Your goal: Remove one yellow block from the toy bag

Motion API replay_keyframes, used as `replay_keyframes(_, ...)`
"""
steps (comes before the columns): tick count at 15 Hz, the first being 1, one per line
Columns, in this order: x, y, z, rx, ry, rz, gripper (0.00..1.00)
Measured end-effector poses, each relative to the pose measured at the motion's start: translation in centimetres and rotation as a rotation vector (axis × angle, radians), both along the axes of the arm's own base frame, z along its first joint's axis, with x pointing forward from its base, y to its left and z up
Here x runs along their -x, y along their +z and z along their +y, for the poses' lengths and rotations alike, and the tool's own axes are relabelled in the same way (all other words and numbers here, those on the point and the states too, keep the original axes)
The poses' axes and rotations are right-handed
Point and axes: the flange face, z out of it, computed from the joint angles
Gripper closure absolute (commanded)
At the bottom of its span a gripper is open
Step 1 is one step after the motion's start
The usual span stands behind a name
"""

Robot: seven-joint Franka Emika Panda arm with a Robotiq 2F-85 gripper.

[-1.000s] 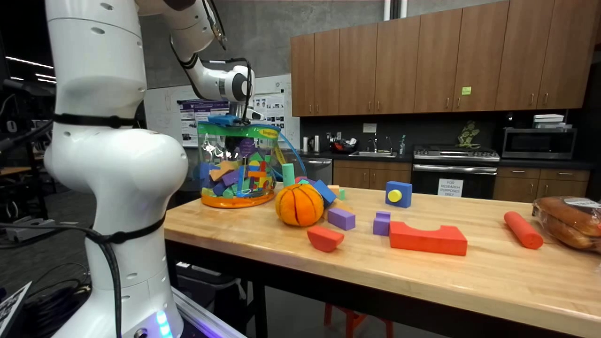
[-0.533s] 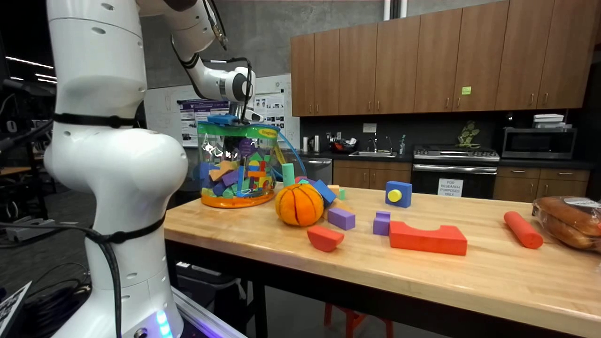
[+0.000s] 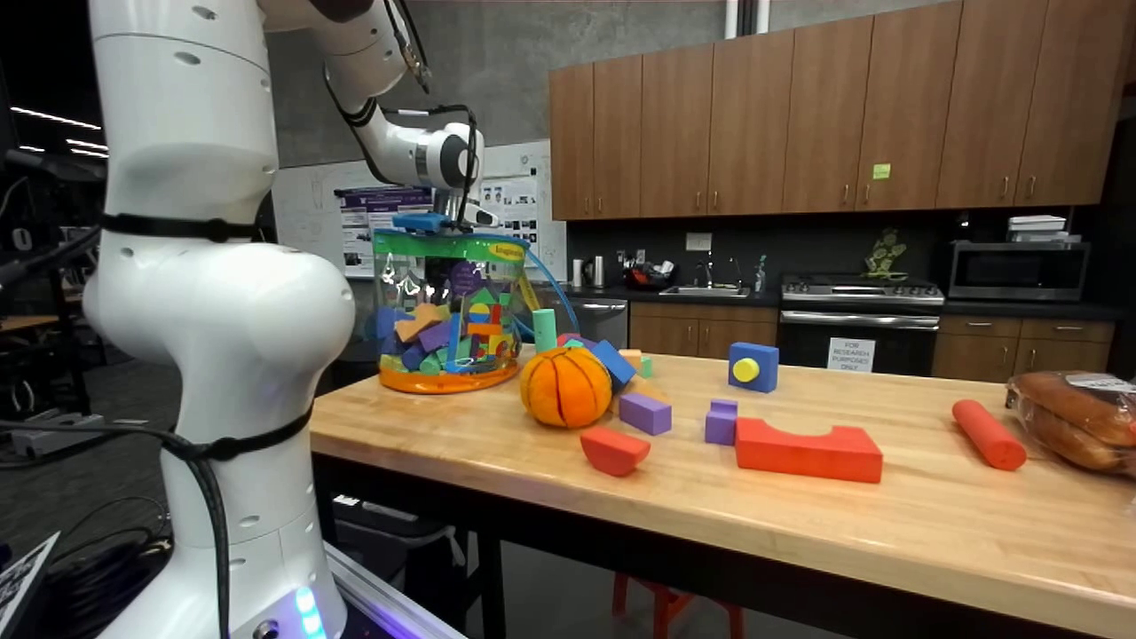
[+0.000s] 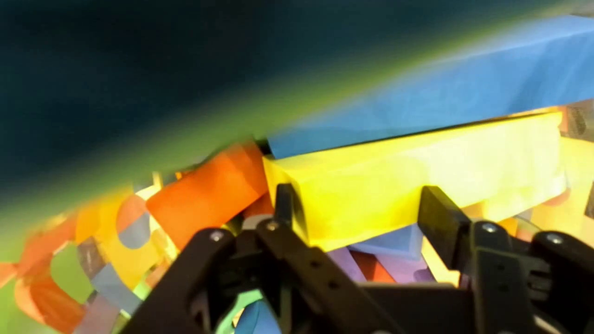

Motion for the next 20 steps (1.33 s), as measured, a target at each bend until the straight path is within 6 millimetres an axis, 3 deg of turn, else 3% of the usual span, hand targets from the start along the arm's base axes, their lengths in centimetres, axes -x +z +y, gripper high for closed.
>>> replay_keyframes(8,-0.9,1.5,-0.4,-0.012,-0.012,-0.033,0.97)
replay_keyframes(15,-1.7,3.5,-1.0,-0.01,-0.017,-0.084,0.99)
replay_keyframes(20,-1.6,6.4,-1.7,0.036,-0.005,-0.166,0.99)
